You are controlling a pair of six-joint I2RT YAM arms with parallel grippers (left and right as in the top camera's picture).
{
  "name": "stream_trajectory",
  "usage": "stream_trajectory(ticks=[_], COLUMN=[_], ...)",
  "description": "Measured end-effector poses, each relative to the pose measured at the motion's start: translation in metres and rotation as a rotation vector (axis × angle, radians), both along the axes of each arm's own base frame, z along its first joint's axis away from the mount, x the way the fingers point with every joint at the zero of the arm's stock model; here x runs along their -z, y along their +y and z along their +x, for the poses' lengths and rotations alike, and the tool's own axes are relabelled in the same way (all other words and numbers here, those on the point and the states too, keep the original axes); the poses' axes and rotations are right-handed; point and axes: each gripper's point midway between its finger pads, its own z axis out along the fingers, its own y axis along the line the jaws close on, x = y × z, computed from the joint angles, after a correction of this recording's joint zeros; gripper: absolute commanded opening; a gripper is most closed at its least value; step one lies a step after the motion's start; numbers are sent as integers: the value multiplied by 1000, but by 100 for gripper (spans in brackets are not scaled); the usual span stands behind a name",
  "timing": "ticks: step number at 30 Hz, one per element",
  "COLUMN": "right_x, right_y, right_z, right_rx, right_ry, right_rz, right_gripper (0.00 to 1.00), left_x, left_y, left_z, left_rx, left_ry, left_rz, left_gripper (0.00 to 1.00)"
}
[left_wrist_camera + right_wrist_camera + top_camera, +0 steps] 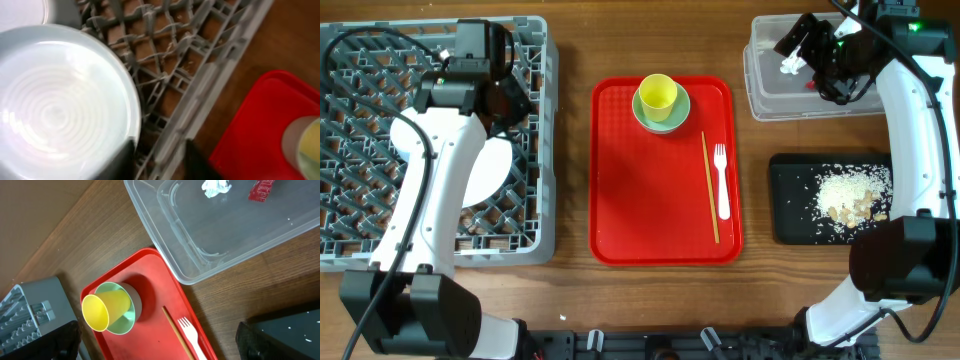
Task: Sort waste into correct bins and load items into the dishwasher rack
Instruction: 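Lower the plate into the rack slots with the left gripper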
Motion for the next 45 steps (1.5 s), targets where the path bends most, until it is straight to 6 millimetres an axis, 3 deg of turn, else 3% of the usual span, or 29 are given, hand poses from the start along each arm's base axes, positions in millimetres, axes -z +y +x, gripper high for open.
stream_trajectory(ticks=[2, 4, 5, 6, 13, 18, 22, 28, 34, 38, 43, 45], right_x=[0, 0, 0, 0, 0, 0, 0, 0, 0, 0, 0, 0], right_y=[0, 0, 0, 0, 0, 0, 0, 0, 0, 0, 0, 0], right_z=[0, 0, 0, 0, 0, 0, 0, 0, 0, 0, 0, 0], right_rx=[0, 0, 0, 0, 0, 0, 0, 0, 0, 0, 0, 0], right_ry=[0, 0, 0, 0, 0, 0, 0, 0, 0, 0, 0, 0], right_rz=[0, 0, 0, 0, 0, 0, 0, 0, 0, 0, 0, 0], right_gripper=[100, 100, 100, 100, 100, 100, 100, 100, 100, 100, 100, 100], left_x=[3, 5, 6, 6, 9, 9, 14, 47, 58, 77, 78, 77], left_y=[8, 18, 26, 36, 98, 152, 188, 191, 182, 175, 165, 161], left_z=[-8, -15, -18, -20, -33, -55, -74, -67, -57, -53, -54, -54], left_rx=[-25, -60, -93, -130, -348, -519, -591, -415, -269, -220, -174, -156], left_ry=[33, 60, 68, 70, 52, 18, 14, 49, 35, 61, 67, 65], left_rz=[21, 24, 18, 6, -190, -300, -322, -474, -538, -599, -649, -665], left_gripper=[79, 83, 91, 94, 98, 96, 88, 88, 84, 80, 77, 70])
